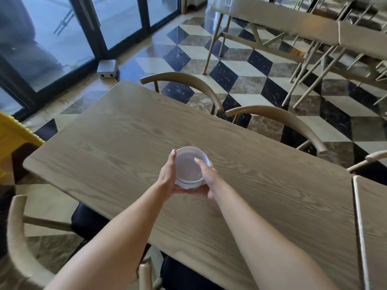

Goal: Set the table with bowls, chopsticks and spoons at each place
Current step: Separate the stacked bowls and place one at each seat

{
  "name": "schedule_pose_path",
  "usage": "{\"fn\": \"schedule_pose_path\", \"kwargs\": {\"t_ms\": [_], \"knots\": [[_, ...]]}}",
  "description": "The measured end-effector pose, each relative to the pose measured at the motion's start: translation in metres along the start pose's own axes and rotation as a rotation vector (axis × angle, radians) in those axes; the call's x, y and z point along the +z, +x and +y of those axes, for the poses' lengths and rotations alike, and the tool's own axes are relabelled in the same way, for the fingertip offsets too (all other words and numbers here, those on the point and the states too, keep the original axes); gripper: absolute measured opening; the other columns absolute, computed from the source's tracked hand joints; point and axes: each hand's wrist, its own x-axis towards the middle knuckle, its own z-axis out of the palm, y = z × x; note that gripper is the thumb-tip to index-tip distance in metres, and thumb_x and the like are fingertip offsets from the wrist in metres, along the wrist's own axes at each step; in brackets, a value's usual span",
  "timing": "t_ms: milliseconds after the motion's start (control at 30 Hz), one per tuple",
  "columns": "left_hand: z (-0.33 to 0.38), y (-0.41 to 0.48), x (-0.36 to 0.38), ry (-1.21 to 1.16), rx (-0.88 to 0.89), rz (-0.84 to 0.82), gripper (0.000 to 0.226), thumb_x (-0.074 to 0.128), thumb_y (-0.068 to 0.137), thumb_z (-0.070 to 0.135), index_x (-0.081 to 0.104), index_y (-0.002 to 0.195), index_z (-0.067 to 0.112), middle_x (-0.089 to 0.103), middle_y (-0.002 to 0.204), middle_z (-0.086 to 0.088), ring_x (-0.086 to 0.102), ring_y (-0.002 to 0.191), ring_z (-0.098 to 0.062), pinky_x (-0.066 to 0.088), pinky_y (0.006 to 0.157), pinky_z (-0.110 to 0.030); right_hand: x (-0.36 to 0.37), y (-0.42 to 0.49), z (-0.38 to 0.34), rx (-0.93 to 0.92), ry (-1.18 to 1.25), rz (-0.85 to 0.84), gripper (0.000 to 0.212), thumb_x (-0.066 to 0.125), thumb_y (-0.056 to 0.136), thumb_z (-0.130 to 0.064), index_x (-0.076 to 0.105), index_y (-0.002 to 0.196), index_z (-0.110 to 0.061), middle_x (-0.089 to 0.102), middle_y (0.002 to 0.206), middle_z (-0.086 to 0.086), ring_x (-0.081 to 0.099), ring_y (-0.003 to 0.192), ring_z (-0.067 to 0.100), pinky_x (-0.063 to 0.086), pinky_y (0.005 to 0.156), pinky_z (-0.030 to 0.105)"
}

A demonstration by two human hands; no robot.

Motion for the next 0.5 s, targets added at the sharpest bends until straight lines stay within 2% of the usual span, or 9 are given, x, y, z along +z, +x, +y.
{"fn": "schedule_pose_path", "kwargs": {"t_ms": [167,300,500], "knots": [[0.002,0.03,0.004,0.055,0.012,-0.009,0.081,0.054,0.066,0.081,0.06,0.123,0.025,0.062,0.124,-0.012,0.067,0.103,-0.04,0.058,0.079,-0.062,-0.004,0.028,-0.001,-0.001,0.01,-0.007,0.045,0.068,0.086,-0.041,0.048,0.126,-0.035,0.06,0.114,0.005,0.068,0.099,0.033,0.058,0.073,0.058],[-0.006,0.042,0.002,0.038,-0.024,-0.018,0.076,0.059,0.058,0.082,0.063,0.109,0.026,0.064,0.122,-0.014,0.069,0.101,-0.042,0.058,0.079,-0.061,-0.008,0.041,0.008,-0.033,-0.017,-0.014,0.044,0.069,0.087,-0.037,0.049,0.127,-0.036,0.064,0.115,0.005,0.068,0.101,0.027,0.06,0.077,0.05],[-0.002,0.035,0.008,0.161,-0.021,0.039,0.06,0.047,0.083,0.077,0.059,0.117,0.029,0.063,0.125,-0.008,0.069,0.101,-0.034,0.06,0.082,-0.054,-0.013,0.04,0.008,-0.025,-0.147,0.001,0.04,0.062,0.09,-0.034,0.046,0.126,-0.034,0.065,0.112,0.008,0.071,0.093,0.034,0.06,0.074,0.053]]}}
